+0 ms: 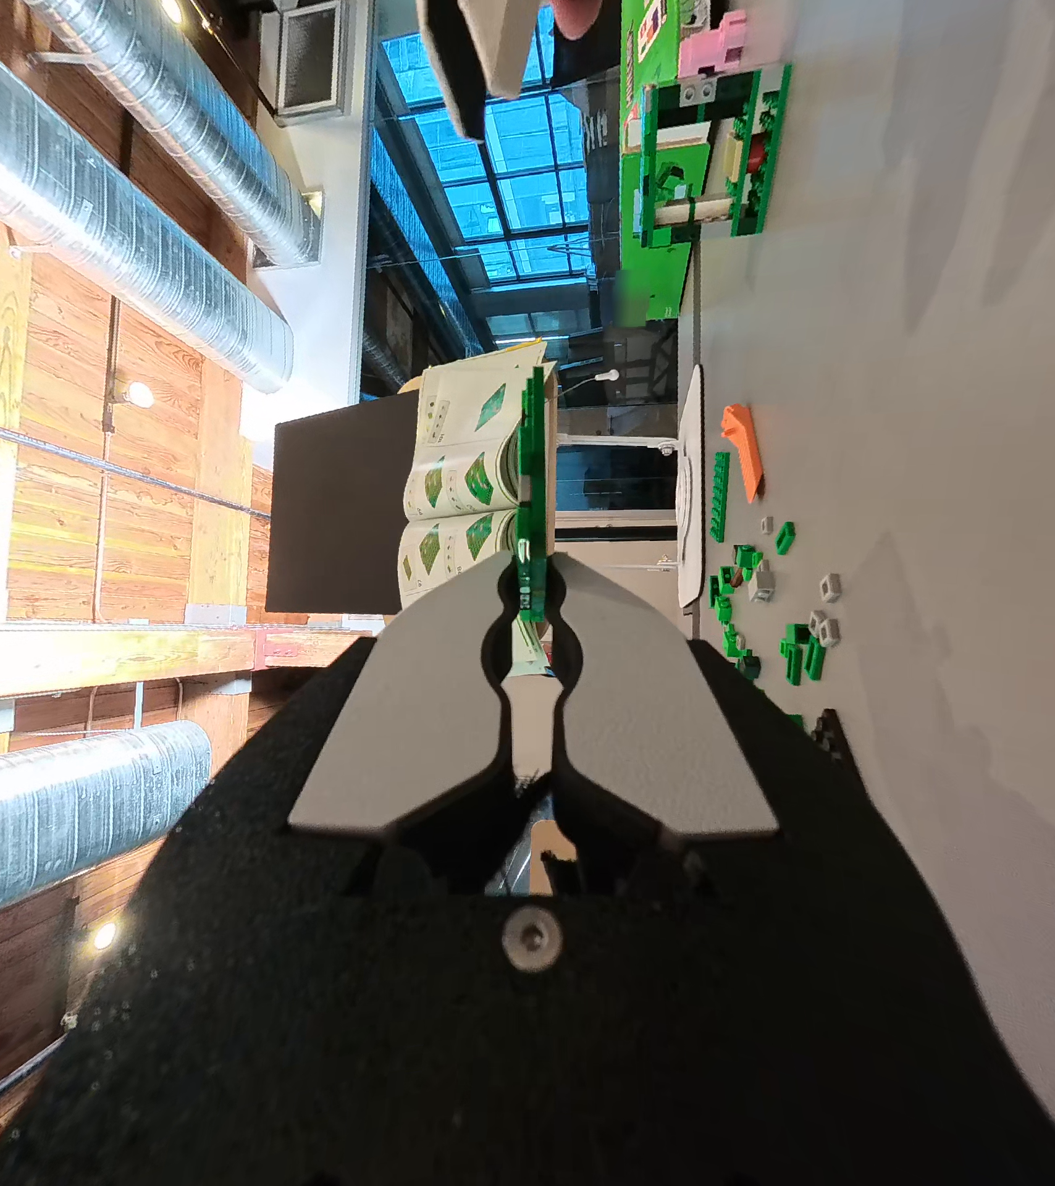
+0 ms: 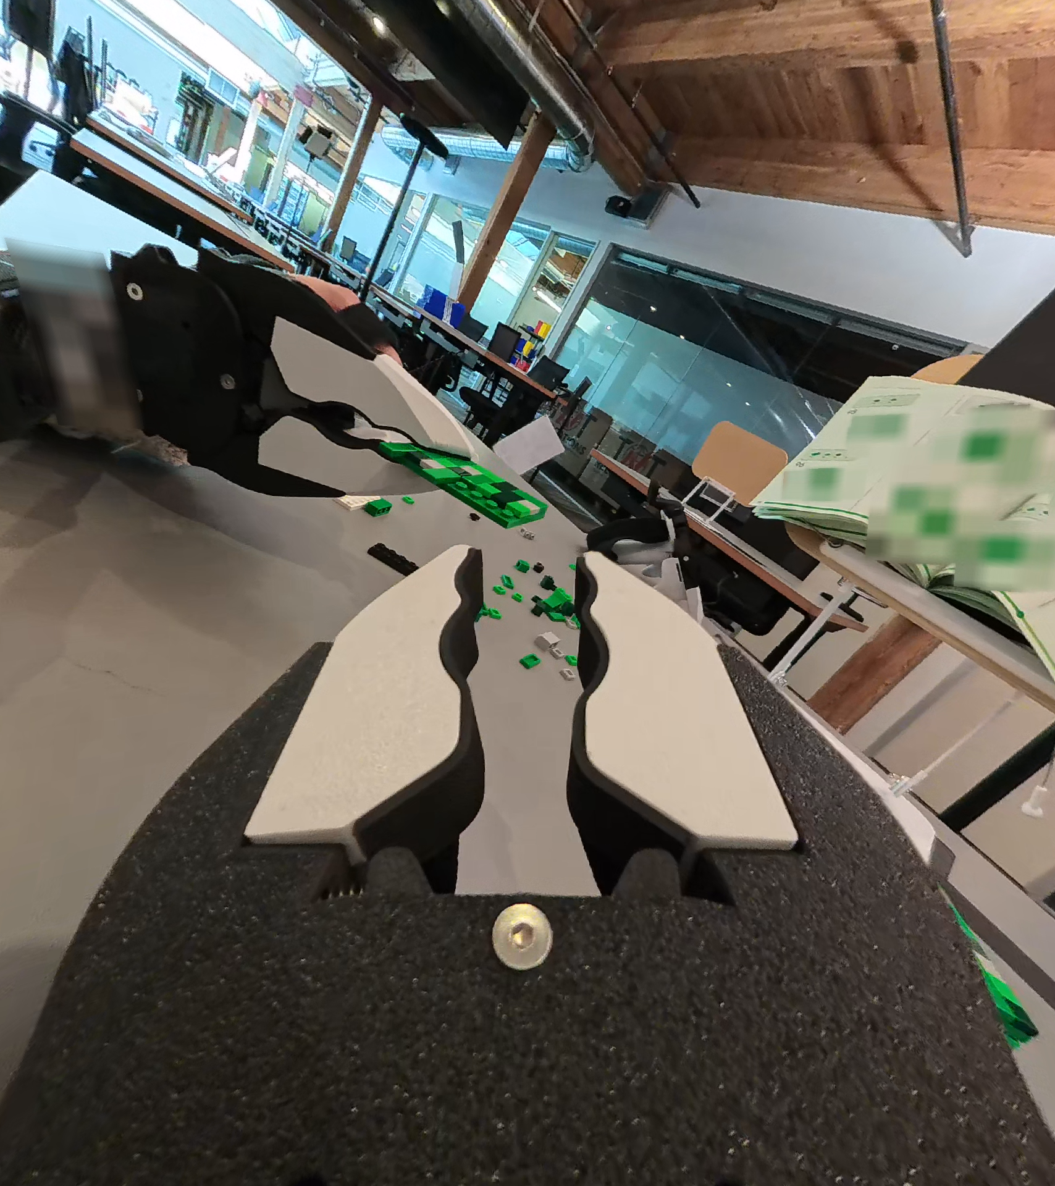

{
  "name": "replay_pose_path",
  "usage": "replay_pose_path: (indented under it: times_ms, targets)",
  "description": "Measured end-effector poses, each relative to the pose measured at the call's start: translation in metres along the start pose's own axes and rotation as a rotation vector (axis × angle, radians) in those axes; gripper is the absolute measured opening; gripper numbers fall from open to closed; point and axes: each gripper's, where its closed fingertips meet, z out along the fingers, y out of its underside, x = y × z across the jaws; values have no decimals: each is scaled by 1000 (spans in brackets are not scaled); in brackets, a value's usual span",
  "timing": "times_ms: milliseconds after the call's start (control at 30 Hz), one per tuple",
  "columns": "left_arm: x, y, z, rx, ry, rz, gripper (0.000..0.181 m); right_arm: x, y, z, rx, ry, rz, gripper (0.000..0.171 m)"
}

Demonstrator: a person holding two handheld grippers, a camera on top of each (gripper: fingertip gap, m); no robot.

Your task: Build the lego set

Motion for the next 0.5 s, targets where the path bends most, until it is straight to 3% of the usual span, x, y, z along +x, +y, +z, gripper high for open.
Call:
replay_pose_path:
  times_ms: [500]
  targets:
    - [1,-3,0,5,5,17,6,-1,3,1,-20,-1,-10,26]
